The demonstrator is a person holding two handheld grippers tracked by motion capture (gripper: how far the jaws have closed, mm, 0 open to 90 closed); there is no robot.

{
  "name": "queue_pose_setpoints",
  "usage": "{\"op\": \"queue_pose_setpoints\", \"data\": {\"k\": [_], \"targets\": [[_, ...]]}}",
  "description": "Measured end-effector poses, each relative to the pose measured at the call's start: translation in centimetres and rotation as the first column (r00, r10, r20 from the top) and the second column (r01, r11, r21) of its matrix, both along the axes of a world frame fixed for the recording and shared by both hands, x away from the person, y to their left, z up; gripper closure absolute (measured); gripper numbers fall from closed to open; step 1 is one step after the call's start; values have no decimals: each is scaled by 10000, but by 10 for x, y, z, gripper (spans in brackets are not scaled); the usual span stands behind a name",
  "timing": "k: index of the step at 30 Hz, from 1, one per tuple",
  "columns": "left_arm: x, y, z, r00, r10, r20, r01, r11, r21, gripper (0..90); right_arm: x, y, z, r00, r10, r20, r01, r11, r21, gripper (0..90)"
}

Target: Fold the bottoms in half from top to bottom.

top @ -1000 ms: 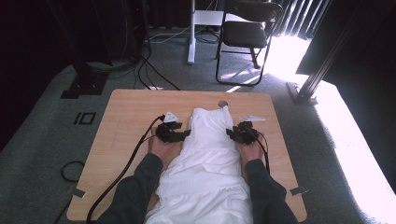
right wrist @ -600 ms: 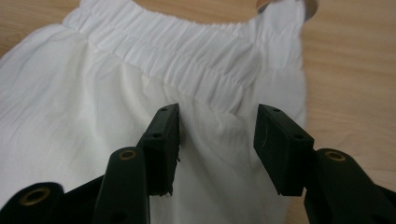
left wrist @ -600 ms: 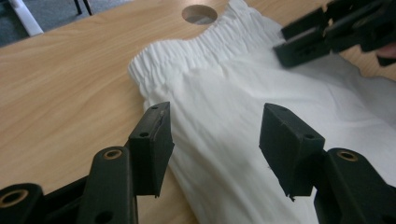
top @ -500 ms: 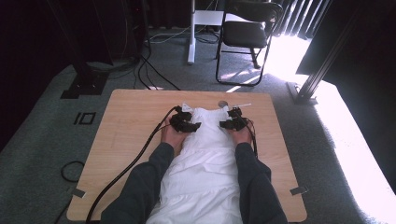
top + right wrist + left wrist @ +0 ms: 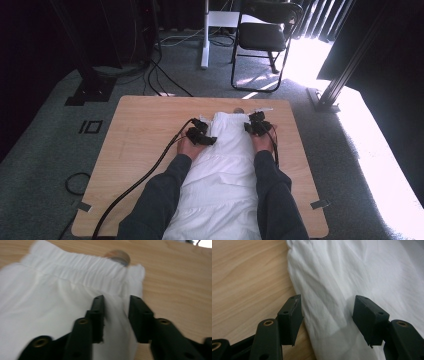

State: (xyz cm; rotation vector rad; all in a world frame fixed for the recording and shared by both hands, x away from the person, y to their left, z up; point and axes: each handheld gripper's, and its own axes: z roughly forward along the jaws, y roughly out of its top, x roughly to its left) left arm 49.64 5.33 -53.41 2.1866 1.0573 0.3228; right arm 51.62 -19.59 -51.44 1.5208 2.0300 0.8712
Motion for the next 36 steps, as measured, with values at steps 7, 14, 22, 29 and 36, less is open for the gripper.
{"op": "queue_pose_setpoints", "data": {"k": [7, 14, 22, 29, 36], "targets": [[1, 1, 1, 10000, -8, 73, 7, 10000, 89, 419, 3, -12, -21, 9956, -415, -843, 513, 9918, 1173, 366], [7, 2, 4, 9999, 65, 131, -62, 9997, -243, 424, 4, -10, -28, 9922, -423, -1171, 524, 9950, 846, 386], [15, 3, -3, 9992, 210, -337, -217, 9996, -195, 423, -2, 3, -25, 9927, -5, -1204, 29, 9998, 195, 694], [13, 1, -5, 9988, 24, -487, -36, 9997, -244, 485, -5, 5, -26, 9919, 159, -1258, -102, 9989, 459, 805], [15, 10, 4, 9901, -423, -1338, 321, 9965, -778, 878, -9, -3, -21, 9925, 630, -1052, -478, 9889, 1410, 863]]}}
